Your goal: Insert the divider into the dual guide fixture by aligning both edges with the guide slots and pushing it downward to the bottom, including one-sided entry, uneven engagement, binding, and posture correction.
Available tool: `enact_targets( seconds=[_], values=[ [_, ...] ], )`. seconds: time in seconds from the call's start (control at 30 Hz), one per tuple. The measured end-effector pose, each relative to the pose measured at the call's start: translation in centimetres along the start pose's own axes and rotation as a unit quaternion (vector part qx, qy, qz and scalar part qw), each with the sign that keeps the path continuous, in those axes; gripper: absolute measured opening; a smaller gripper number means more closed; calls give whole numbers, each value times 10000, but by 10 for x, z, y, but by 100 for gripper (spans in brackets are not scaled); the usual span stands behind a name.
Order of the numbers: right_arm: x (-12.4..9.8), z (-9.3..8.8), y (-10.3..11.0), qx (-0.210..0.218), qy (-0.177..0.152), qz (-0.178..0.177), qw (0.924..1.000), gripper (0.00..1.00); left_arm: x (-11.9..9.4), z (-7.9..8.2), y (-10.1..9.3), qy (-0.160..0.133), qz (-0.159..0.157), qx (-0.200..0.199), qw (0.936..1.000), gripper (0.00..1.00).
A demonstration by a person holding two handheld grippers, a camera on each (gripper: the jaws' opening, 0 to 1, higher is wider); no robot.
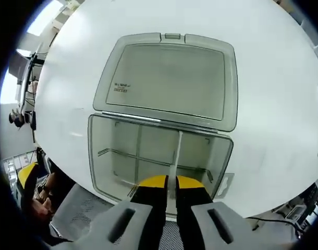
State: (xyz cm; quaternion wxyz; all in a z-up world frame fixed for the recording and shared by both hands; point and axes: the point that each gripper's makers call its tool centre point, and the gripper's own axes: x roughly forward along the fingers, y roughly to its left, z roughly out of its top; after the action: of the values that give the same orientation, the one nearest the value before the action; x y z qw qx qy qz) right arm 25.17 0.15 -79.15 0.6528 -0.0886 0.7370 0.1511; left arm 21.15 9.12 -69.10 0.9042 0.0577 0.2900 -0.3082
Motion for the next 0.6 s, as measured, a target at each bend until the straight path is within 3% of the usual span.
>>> enact_targets(
  seconds=[0.6],
  values=[
    [4,5,-1,-76,-104,-119,9998,0,1,2,-1,-30,0,-14,10000,67]
  ],
)
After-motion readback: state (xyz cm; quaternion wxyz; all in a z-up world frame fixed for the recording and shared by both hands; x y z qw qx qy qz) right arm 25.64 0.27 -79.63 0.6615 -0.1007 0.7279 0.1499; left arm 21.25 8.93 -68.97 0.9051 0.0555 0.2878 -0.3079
